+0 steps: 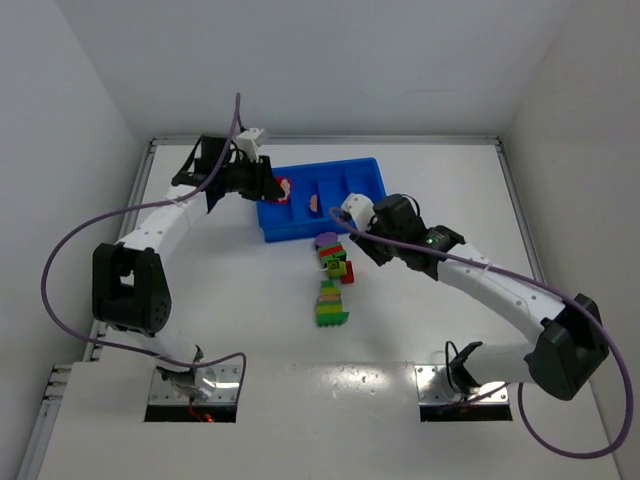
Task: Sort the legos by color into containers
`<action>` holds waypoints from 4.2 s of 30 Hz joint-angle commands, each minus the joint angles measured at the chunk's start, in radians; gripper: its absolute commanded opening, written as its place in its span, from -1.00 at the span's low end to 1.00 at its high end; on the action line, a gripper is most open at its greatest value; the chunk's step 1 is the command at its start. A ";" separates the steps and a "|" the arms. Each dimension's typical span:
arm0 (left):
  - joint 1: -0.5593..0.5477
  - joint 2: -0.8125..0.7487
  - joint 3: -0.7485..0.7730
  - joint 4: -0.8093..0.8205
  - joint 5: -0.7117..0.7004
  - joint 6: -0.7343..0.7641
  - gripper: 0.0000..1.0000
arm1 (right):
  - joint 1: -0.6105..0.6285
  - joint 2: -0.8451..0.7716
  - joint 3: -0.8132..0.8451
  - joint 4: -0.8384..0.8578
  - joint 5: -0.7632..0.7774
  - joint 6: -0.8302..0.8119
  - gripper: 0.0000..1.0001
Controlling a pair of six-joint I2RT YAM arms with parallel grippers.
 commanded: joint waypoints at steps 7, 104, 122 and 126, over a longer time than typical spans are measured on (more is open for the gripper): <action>-0.003 0.101 0.104 -0.028 -0.414 -0.010 -0.38 | -0.099 0.059 0.078 0.088 0.037 0.147 -1.00; 0.142 -0.506 -0.305 0.029 0.131 0.136 1.00 | 0.018 0.437 0.190 0.101 -0.391 -0.311 0.17; 0.142 -0.497 -0.315 0.038 0.131 0.136 1.00 | 0.018 0.503 0.308 0.049 -0.371 -0.292 0.37; 0.142 -0.497 -0.315 0.038 0.131 0.136 1.00 | 0.018 0.547 0.338 0.010 -0.393 -0.292 0.37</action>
